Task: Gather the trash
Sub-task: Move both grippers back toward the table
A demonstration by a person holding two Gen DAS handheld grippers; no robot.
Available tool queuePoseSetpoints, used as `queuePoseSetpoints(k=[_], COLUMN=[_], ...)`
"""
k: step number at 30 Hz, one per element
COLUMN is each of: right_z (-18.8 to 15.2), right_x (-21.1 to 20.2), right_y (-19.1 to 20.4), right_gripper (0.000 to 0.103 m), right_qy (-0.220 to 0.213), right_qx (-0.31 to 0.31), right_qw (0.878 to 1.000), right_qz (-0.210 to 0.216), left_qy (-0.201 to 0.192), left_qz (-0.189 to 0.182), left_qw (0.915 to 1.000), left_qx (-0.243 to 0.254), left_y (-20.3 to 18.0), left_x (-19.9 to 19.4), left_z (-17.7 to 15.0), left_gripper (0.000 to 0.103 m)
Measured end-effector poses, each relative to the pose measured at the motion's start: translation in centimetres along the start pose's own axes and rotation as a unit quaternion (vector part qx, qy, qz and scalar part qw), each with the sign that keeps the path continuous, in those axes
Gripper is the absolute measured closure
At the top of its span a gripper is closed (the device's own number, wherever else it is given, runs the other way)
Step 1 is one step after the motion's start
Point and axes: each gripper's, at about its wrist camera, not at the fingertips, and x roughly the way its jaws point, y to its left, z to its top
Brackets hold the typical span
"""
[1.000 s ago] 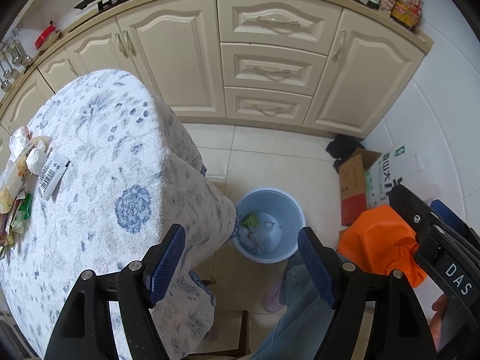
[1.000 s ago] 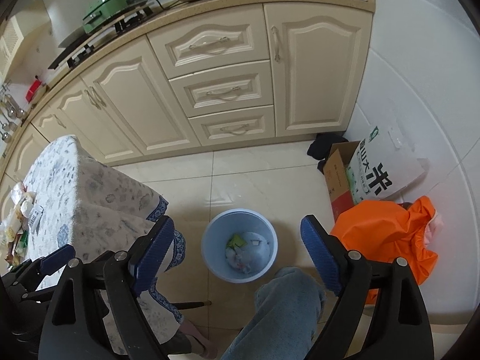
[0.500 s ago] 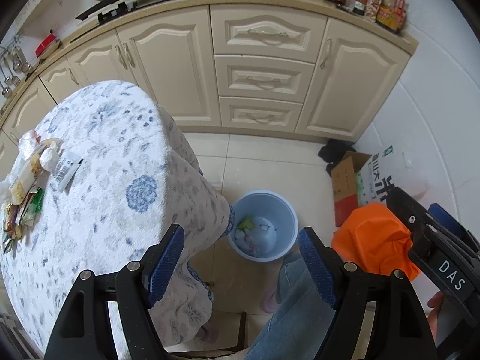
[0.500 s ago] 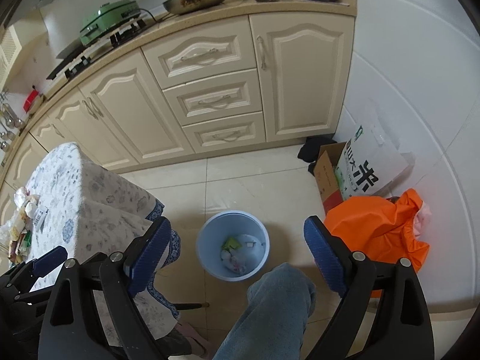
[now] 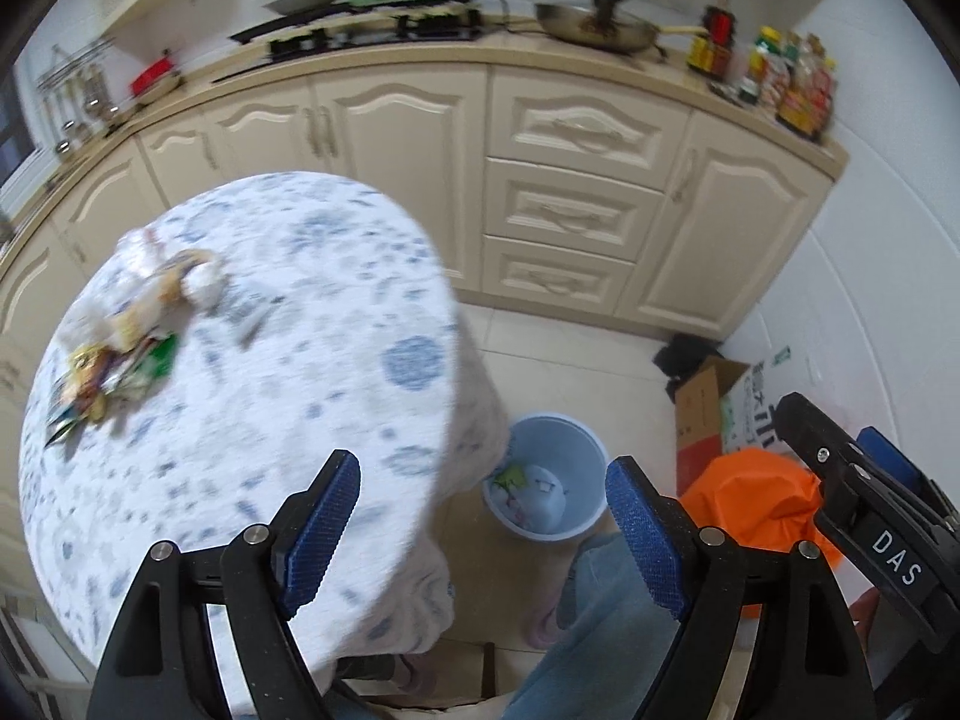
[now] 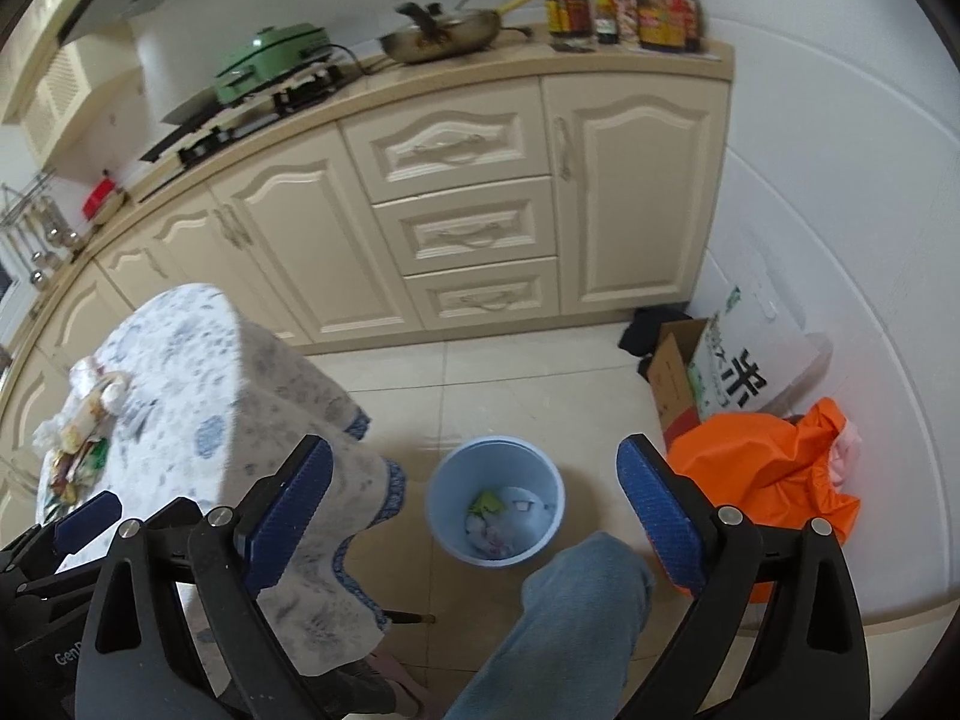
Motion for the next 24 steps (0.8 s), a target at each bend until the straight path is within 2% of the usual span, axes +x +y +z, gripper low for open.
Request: queuePoseSetpoints(k=[12,19,24], right_z=[-2.1,-3.9,-5.1], right_x=[-1.2,-0.8,0.3], right_y=[10.5,17.1,21.2], right_gripper=[0.002,0.002,0.002], right_qy=[-0.005,0.01,0.026], right_qx=[-0.084,-0.142,-0.174], right_qw=[0.994,0.984,0.977], right_qz=[0.072,0.11,0.118], left_qy=[-0.032,-0.029,-0.017], left_qz=[0.051,0.078,0.096], left_qw=[0.9947,0.9864,0.9792], left_qx=[-0.083,-0.141,-0.178], left_y=[9.1,15.7,20.5], left_x=[-6.1,-7.2,-6.6], left_z=[-3.4,-5.2,-6.1], left_gripper=[0.019,0.019,0.018])
